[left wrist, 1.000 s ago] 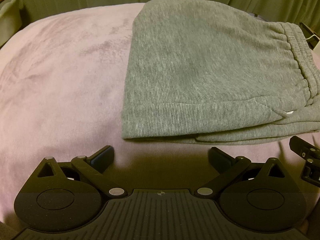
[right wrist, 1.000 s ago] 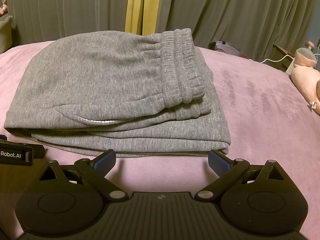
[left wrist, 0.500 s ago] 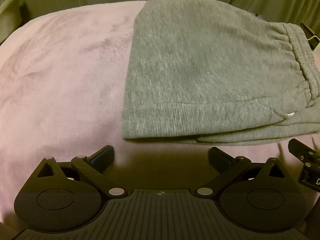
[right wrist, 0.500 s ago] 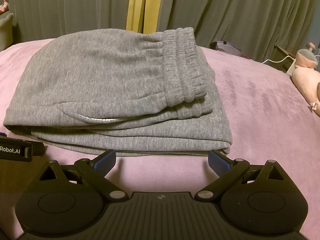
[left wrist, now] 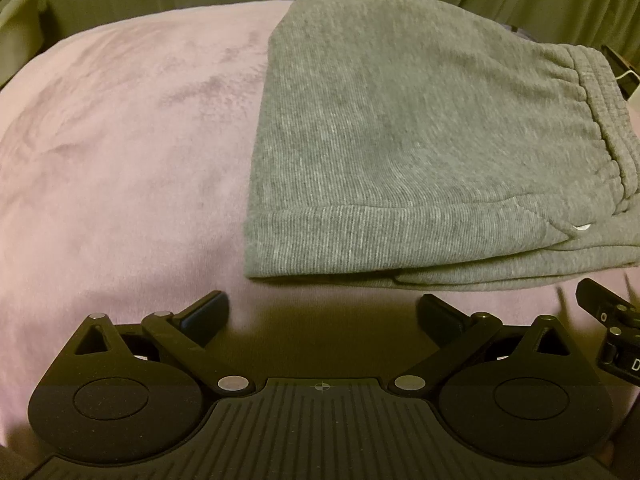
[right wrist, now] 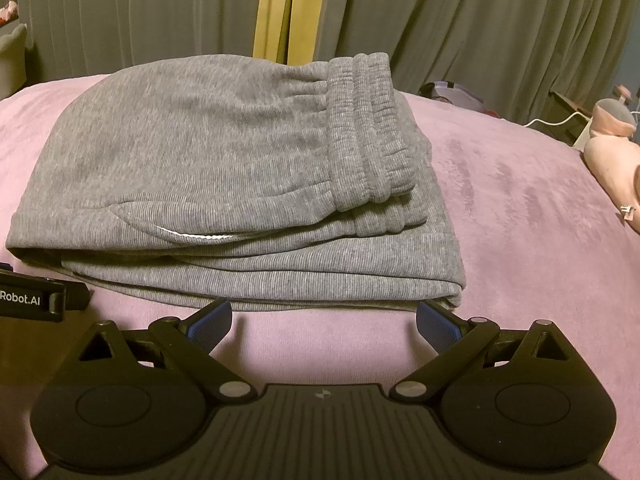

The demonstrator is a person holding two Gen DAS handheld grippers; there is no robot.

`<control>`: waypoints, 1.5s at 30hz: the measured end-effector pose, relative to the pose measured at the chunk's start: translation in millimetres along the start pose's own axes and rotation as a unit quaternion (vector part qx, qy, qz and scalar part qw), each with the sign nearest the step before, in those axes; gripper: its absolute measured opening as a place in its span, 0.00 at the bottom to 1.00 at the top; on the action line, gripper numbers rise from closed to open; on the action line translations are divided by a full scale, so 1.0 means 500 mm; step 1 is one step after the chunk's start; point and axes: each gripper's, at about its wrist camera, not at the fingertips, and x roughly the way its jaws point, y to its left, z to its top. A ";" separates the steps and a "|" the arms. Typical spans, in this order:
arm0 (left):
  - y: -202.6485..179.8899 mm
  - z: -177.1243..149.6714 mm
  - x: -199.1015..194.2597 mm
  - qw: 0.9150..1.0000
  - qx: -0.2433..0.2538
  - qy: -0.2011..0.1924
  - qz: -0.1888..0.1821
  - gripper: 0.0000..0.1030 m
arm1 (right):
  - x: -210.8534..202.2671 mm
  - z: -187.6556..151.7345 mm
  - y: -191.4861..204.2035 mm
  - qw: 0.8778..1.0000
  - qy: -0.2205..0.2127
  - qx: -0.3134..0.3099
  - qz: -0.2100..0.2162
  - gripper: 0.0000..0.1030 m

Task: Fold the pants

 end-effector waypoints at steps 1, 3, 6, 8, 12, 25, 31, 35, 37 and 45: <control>0.000 0.000 0.000 1.000 0.000 0.000 0.000 1.00 | 0.000 0.000 0.000 1.000 0.000 0.000 0.000 0.96; 0.000 0.000 0.000 1.000 0.000 0.000 0.000 1.00 | 0.000 0.000 0.000 1.000 0.000 0.000 0.000 0.96; 0.000 0.000 0.000 1.000 0.000 0.000 0.000 1.00 | 0.000 -0.001 0.000 1.000 0.000 -0.001 0.000 0.96; 0.000 0.000 0.000 1.000 0.000 0.000 0.000 1.00 | 0.000 -0.001 0.000 1.000 0.000 -0.001 0.000 0.96; 0.000 0.000 0.001 1.000 0.001 0.000 0.000 1.00 | 0.000 -0.002 -0.001 1.000 0.001 -0.002 0.000 0.96; 0.000 0.000 0.001 1.000 0.001 0.000 0.000 1.00 | -0.001 -0.003 -0.002 1.000 0.002 -0.003 0.000 0.96; 0.000 0.000 0.002 1.000 0.000 0.000 0.000 1.00 | -0.002 -0.005 -0.004 1.000 0.001 -0.004 -0.001 0.96; 0.001 0.000 0.002 1.000 0.001 0.000 0.000 1.00 | -0.002 -0.005 -0.005 1.000 0.001 -0.004 0.000 0.96; 0.001 -0.001 0.003 1.000 0.000 0.000 0.000 1.00 | -0.001 -0.005 -0.005 1.000 0.002 -0.005 -0.001 0.96; 0.001 -0.001 0.003 1.000 0.000 0.001 0.000 1.00 | 0.000 -0.004 -0.006 1.000 0.003 -0.008 -0.002 0.96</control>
